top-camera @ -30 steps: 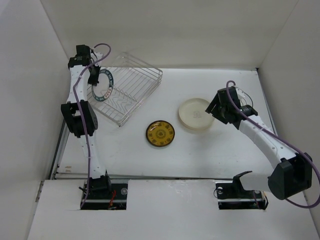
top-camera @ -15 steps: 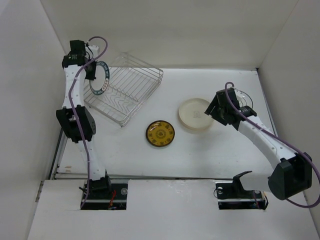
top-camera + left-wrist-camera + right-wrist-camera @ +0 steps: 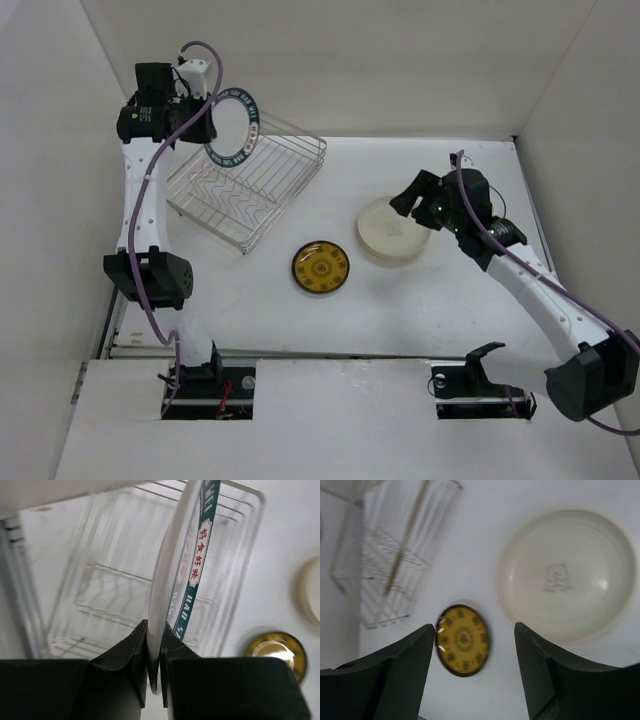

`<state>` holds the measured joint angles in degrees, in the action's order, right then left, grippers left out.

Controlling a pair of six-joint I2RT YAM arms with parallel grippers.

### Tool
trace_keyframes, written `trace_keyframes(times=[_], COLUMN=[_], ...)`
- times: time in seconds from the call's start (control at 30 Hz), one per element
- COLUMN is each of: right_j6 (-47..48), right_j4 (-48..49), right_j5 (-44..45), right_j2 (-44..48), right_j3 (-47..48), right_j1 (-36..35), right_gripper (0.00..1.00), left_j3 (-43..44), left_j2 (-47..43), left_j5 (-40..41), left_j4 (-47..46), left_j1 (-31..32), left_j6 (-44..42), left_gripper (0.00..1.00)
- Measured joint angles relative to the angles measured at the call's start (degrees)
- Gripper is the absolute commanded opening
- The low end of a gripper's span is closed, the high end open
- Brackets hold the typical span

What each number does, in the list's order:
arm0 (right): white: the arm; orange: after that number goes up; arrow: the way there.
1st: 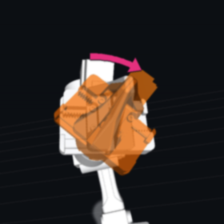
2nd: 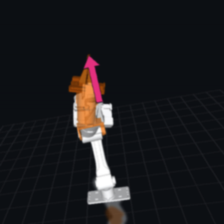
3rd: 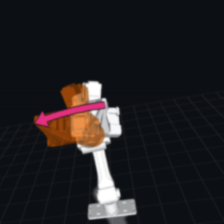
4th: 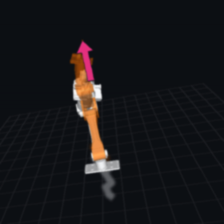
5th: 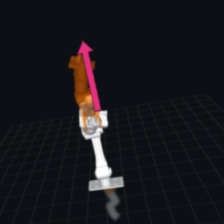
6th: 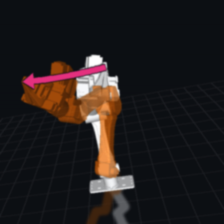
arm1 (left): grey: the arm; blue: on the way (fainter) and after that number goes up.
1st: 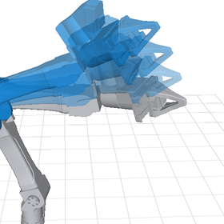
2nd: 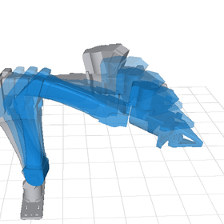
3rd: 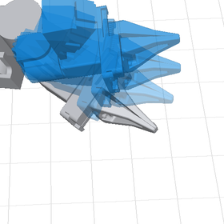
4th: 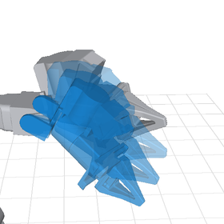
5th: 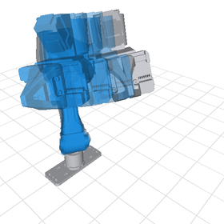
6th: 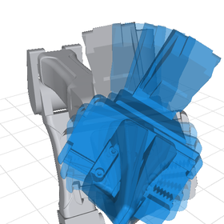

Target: Unload the plates from the dish rack

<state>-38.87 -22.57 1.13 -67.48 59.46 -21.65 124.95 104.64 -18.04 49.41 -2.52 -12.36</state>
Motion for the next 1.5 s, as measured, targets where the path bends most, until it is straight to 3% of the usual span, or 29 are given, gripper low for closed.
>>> trace_keyframes(times=[0.17, 0.33, 0.6, 0.7, 0.73, 0.77, 0.83, 0.87, 0.93, 1.0, 1.03, 1.1, 1.13, 1.17, 1.33, 1.43, 1.5], right_j6=[1.16, 2.14, 3.26, 3.21, 3.1, 3.06, 2.93, 2.93, 3.17, 3.93, 4.5, 4.85, 4.79, 4.07, -1.31, -5.03, -7.63], right_j4=[10.27, 13.25, 13.57, 14.03, 14.4, 14.69, 15.34, 15.43, 15.54, 16.09, 16.31, 16.7, 16.7, 16.76, 16.7, 16.2, 16.15], right_j5=[-6.69, -10.12, -11.98, -12.17, -12.57, -13.05, -13.86, -14.36, -15.61, -17.99, -18.45, -19.63, -19.82, -20.06, -17.0, -14.69, -12.76], right_j2=[1.97, -0.68, -4.72, -4.87, -4.87, -4.87, -4.87, -4.9, -4.79, -4.44, -4.09, -3.45, -3.19, -2.95, -1.97, -1.38, -1.16], right_j3=[0.28, 2.78, 2.95, 2.14, 1.75, 1.33, 0.57, 0.44, 0.35, 0.31, 0.11, -0.5, -0.7, -0.83, -1.7, -2.34, -2.34], right_j1=[-2.69, -4.0, -7.15, -7.72, -7.72, -7.72, -7.69, -7.69, -7.69, -7.61, -7.61, -7.69, -7.69, -7.69, -8.07, -8.09, -8.07], right_gripper=[0.76, 0.76, 0.76, 0.71, 0.68, 0.55, 0.41, 0.26, 0.12, 0.0, 0.0, 0.0, 0.0, 0.0, 0.0, 0.0, 0.0], left_j3=[-0.04, -0.04, -0.13, -0.13, -0.13, -0.13, -0.13, -0.13, -0.13, -0.13, -0.13, -0.46, -0.59, -0.63, -0.7, -0.7, -0.79], left_j2=[0.68, 3.8, 6.08, 6.51, 6.67, 6.91, 7.17, 7.34, 7.65, 8.04, 8.2, 8.28, 8.35, 8.39, 8.68, 8.68, 8.66], left_j5=[-12.07, -23.71, -31.93, -33.92, -34.53, -35.01, -35.56, -35.82, -35.74, -36.46, -37.11, -37.75, -37.86, -37.83, -36.48, -34.64, -32.65], left_j4=[7.1, 16.87, 25.83, 26.58, 26.73, 26.8, 26.8, 26.82, 26.75, 26.75, 27.06, 27.78, 28.09, 27.96, 26.64, 26.45, 25.51], left_j1=[5.03, 12.15, 20.68, 21.57, 21.68, 21.7, 21.7, 21.7, 21.66, 20.76, 20.39, 20.17, 20.2, 20.31, 21.92, 22.49, 22.53], left_j6=[0.48, -2.97, -12.2, -14.91, -15.78, -16.65, -17.55, -17.99, -18.91, -19.47, -19.58, -19.52, -19.34, -19.23, -16.35, -14.27, -12.26], left_gripper=[0.0, 0.0, 0.0, 0.0, 0.0, 0.0, 0.0, 0.0, 0.0, 0.0, 0.01, 0.09, 0.18, 0.43, 0.73, 0.73, 0.79])
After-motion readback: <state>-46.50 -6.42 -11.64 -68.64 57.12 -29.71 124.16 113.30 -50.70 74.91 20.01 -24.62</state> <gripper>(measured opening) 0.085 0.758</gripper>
